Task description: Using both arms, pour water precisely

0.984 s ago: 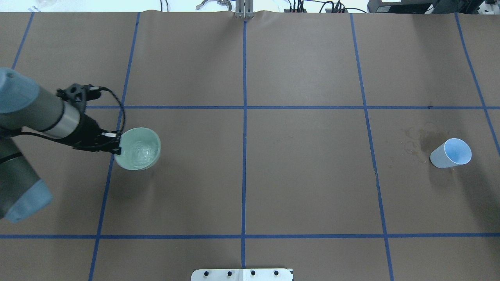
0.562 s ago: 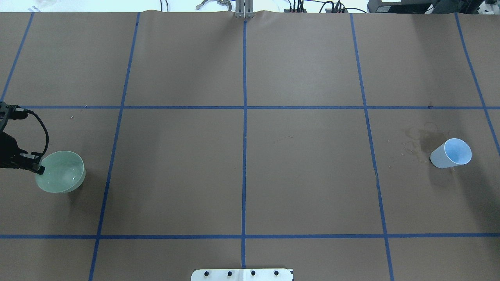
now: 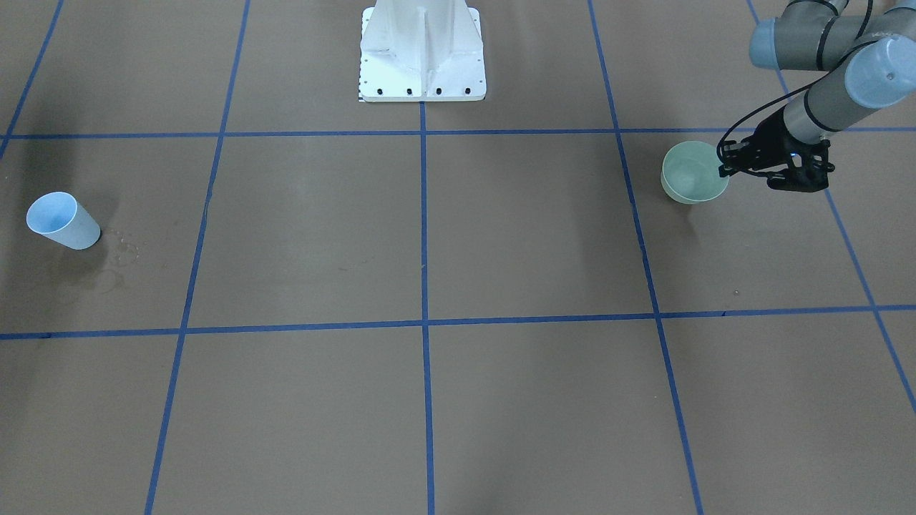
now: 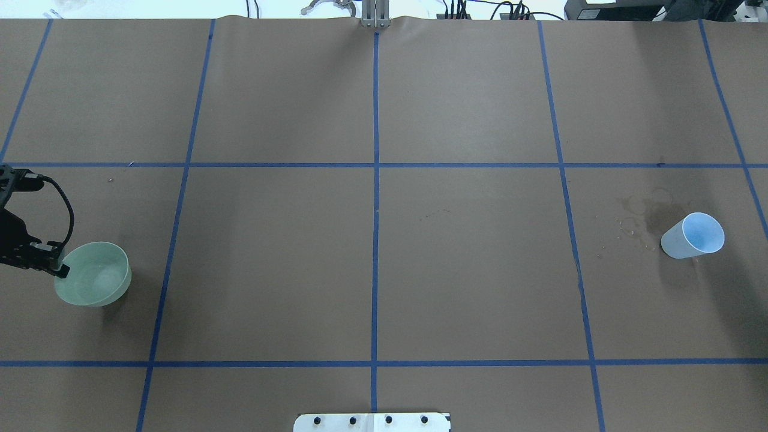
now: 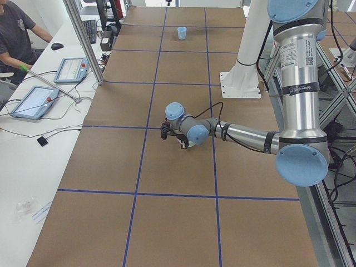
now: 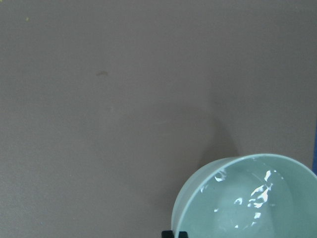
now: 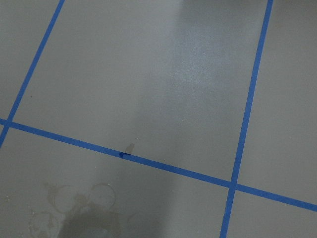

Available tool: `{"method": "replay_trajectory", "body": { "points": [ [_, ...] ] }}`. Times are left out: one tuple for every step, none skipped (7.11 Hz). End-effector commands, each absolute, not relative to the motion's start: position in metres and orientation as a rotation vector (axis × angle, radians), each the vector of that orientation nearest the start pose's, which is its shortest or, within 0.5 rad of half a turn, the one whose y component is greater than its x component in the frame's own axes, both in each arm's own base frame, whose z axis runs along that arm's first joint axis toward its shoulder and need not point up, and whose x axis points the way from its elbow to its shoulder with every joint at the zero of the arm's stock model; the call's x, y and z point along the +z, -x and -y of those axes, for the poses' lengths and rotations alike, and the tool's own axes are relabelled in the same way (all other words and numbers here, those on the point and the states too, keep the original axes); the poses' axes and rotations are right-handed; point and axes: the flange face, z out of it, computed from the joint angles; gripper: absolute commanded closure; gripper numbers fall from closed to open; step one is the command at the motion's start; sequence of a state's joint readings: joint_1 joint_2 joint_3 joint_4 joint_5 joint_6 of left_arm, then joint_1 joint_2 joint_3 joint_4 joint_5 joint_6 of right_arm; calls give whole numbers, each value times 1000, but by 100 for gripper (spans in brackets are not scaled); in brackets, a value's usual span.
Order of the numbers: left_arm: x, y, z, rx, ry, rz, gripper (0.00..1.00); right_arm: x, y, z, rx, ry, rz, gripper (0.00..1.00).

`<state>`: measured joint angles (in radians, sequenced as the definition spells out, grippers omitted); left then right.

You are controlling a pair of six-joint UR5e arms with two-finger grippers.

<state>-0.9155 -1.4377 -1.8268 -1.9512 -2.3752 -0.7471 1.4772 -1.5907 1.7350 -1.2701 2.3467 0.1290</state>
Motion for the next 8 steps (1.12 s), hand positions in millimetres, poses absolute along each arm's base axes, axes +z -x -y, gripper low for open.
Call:
{"method": "replay_trajectory", "body": {
  "points": [
    [550, -232, 398, 122, 151, -907, 100, 552, -16, 504, -137, -333, 803, 1],
    [549, -232, 398, 122, 149, -908, 100, 552, -17, 504, -137, -335, 805, 1],
    [548, -233, 399, 125, 148, -909, 85, 553, -17, 503, -136, -332, 804, 1],
    [546, -234, 399, 126, 146, -911, 62, 553, -16, 504, -137, -332, 803, 1],
    [543, -233, 399, 126, 141, -914, 51, 552, -16, 503, -138, -333, 804, 1],
    [530, -231, 399, 135, 123, -932, 40, 550, -16, 504, -138, -338, 806, 1],
    [497, -224, 396, 150, 80, -970, 25, 548, -16, 505, -140, -340, 809, 1],
    [471, -197, 405, 114, 9, -996, 1, 545, -16, 505, -143, -345, 807, 1]
  ]
}}
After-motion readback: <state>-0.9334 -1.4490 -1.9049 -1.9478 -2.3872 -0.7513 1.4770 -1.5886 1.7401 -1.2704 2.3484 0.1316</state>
